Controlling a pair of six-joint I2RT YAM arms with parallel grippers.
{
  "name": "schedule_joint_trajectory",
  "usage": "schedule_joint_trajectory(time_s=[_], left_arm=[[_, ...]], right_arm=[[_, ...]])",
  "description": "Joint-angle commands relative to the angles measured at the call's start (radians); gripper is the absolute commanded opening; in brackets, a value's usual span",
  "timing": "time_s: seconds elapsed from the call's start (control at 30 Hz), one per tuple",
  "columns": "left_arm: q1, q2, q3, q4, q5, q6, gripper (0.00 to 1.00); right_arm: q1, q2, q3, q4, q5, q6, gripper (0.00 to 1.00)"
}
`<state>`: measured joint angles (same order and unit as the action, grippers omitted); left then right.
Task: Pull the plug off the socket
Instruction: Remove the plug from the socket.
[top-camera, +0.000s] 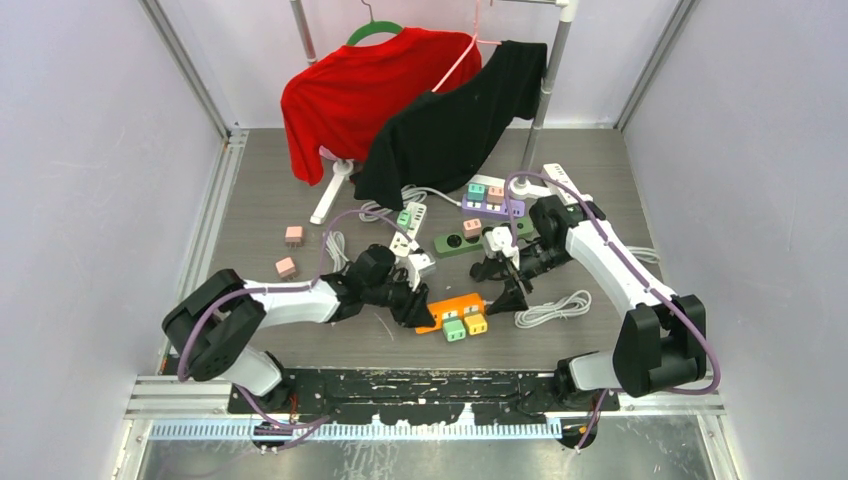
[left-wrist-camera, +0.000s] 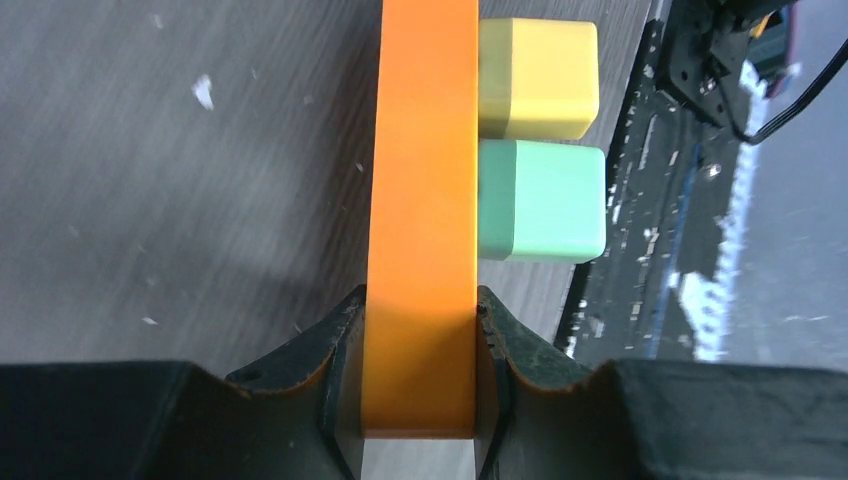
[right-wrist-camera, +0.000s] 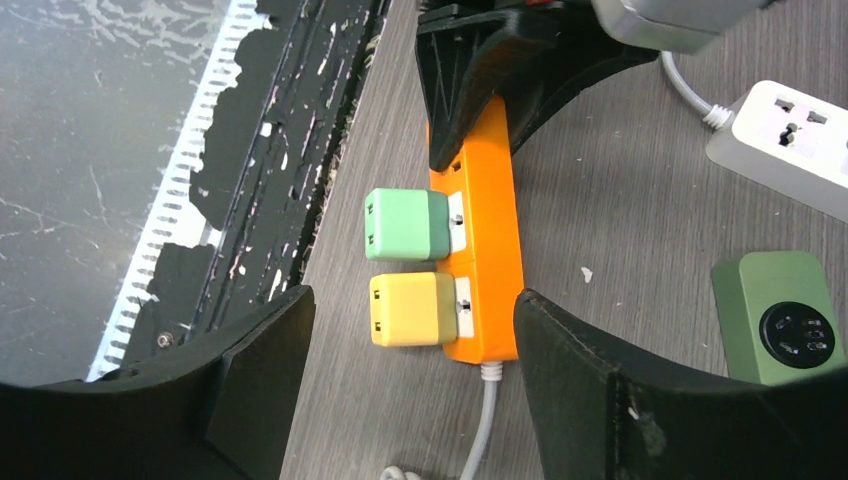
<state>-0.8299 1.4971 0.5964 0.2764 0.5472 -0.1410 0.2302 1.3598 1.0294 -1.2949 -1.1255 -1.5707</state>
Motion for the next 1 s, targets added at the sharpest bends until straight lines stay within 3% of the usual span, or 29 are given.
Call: schedule_joint_trajectory(time_s=[0.0, 0.23, 0.37, 0.5, 0.67, 0.87, 0.97], left_arm=[[0.028, 0.054, 0.047, -0.039, 0.065, -0.342, 0.0], [0.104, 0.252, -0.051, 0.409, 0.262, -0.843, 0.0], [0.107, 0.397, -0.046, 0.578, 0.328, -1.007, 0.0], [0.107, 0.466, -0.048, 0.659, 0.335, -1.055, 0.0], [0.107, 0.475, -0.048, 0.645, 0.33, -1.05, 0.0], [0.108, 0.474, -0.045, 0.624, 0.326, -1.042, 0.02], [0.108, 0.468, -0.043, 0.61, 0.322, -1.037, 0.04]], right_arm=[[-0.003, -0.026, -0.028, 0.004, 0.022, -0.093, 0.78], [0.014, -0.082, -0.087, 0.123, 0.053, -0.053, 0.81], [0.085, -0.145, -0.155, 0.355, 0.119, 0.158, 0.81], [0.157, -0.143, -0.193, 0.446, 0.212, 0.203, 0.81], [0.244, -0.1, -0.217, 0.488, 0.292, 0.194, 0.8], [0.304, -0.071, -0.242, 0.549, 0.355, 0.211, 0.72], [0.32, -0.063, -0.251, 0.575, 0.378, 0.224, 0.62]])
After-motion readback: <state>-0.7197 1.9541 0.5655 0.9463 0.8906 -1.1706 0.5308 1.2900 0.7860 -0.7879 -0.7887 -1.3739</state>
